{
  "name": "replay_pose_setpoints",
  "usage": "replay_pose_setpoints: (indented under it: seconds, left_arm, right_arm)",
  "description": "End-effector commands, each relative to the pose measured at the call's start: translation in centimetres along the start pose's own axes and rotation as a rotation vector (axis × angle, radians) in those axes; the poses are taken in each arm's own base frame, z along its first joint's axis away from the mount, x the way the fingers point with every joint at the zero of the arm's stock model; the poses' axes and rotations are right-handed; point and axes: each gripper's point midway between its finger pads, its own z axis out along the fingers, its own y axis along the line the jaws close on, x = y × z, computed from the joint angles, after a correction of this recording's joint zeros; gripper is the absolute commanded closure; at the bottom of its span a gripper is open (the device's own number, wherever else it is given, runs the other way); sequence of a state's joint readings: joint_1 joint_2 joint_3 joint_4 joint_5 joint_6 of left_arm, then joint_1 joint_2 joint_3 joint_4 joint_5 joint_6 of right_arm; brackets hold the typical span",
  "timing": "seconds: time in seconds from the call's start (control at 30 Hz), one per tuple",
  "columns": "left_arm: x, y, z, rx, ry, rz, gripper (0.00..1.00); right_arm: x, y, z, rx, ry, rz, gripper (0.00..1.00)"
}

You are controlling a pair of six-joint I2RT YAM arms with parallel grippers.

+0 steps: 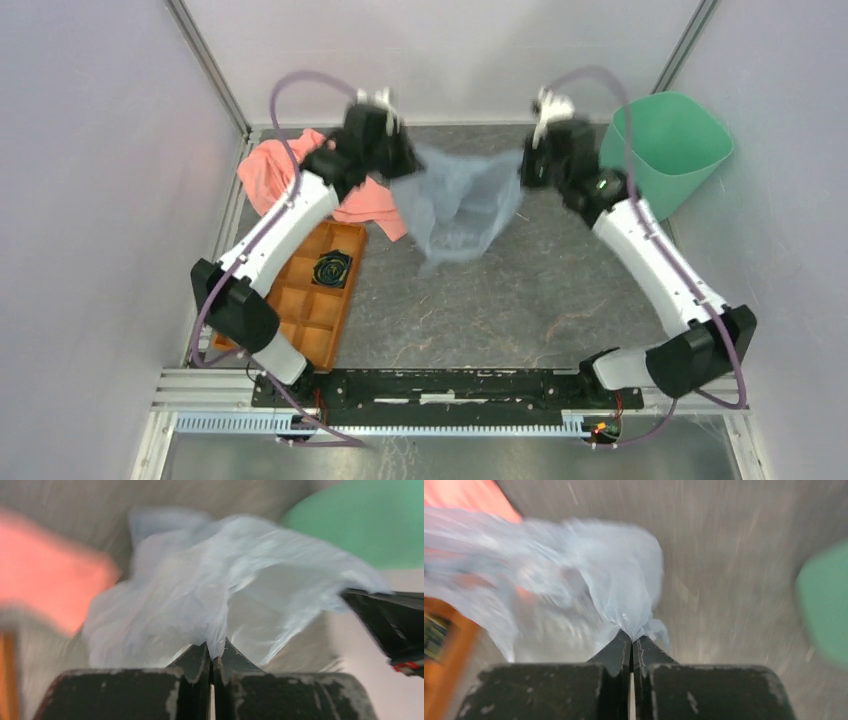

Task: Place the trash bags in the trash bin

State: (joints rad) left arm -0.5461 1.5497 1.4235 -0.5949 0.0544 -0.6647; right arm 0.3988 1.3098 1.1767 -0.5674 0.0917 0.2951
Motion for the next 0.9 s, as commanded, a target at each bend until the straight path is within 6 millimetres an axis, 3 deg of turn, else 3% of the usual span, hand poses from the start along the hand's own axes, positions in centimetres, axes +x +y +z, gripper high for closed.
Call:
replay_pose_setpoints:
  seconds: [0.0, 0.07, 0.1, 0.13, 0.2, 0.23, 0.3, 0.37, 0.4, 0.43, 0.47, 0.53, 0.6, 0.67, 0.73, 0.77, 0.87]
  left_arm:
    - [-13.9, -17.8, -19.3, 0.631, -0.393, 0.311, 0.98]
    - [-14.0, -20.7, -26.2, 0.764, -0.559, 0.442, 0.98]
    - [-13.3, -20.9, -28.2, 0.798, -0.633, 0.475, 0.98]
    - [-12.7, -20.3, -29.1, 0.806, -0.687, 0.469, 0.98]
    - [-11.2, -16.7, -26.8, 0.712, -0.708, 0.378, 0.98]
    - [-10.2, -14.3, -22.7, 0.61, -0.652, 0.333, 0.98]
    - [-5.3, -7.6, -12.3, 0.344, -0.401, 0.224, 0.98]
    - [2.1, -1.5, -4.3, 0.179, -0.108, 0.195, 0.98]
    - [5.7, 0.9, -2.1, 0.129, 0.015, 0.176, 0.98]
    - [9.8, 3.7, -0.6, 0.085, 0.127, 0.15, 0.98]
    - [12.0, 4.8, -0.3, 0.089, 0.165, 0.128, 0.98]
    - [13.5, 5.1, -1.3, 0.146, 0.149, 0.084, 0.98]
    - [11.9, 2.9, -3.7, 0.246, 0.076, 0.083, 0.98]
    - [8.1, -0.9, -7.2, 0.353, -0.025, 0.131, 0.98]
    - [3.0, -5.1, -12.1, 0.442, -0.153, 0.206, 0.98]
    - [-0.2, -7.9, -15.6, 0.502, -0.248, 0.253, 0.98]
    - [-7.5, -14.3, -26.6, 0.657, -0.491, 0.368, 0.98]
  right_arm:
    - [-23.0, 3.4, -19.1, -0.119, -0.68, -0.076, 1.0]
    - [-24.7, 6.1, -27.1, -0.291, -0.936, -0.164, 1.0]
    - [-23.4, 6.5, -29.5, -0.35, -1.029, -0.191, 1.0]
    - [-22.4, 6.4, -31.1, -0.378, -1.126, -0.202, 1.0]
    - [-18.1, 5.6, -29.4, -0.388, -1.186, -0.215, 1.0]
    - [-16.3, 5.2, -27.1, -0.373, -1.149, -0.208, 1.0]
    - [-11.2, 4.0, -18.6, -0.315, -0.939, -0.17, 0.99]
    - [-4.3, 2.7, -9.5, -0.254, -0.638, -0.128, 1.0]
    - [0.6, 2.5, -5.6, -0.255, -0.45, -0.122, 1.0]
    - [3.9, 2.8, -3.9, -0.291, -0.345, -0.126, 1.0]
    - [7.1, 3.3, -2.8, -0.336, -0.271, -0.12, 1.0]
    - [8.8, 3.9, -3.3, -0.386, -0.283, -0.091, 0.99]
    - [6.5, 3.6, -5.3, -0.366, -0.365, -0.08, 1.0]
    - [1.7, 3.8, -8.4, -0.344, -0.453, -0.11, 1.0]
    - [-5.4, 5.0, -13.7, -0.361, -0.574, -0.151, 1.0]
    - [-8.6, 5.6, -16.4, -0.377, -0.639, -0.17, 1.0]
    - [-17.4, 7.7, -27.6, -0.47, -0.891, -0.203, 0.99]
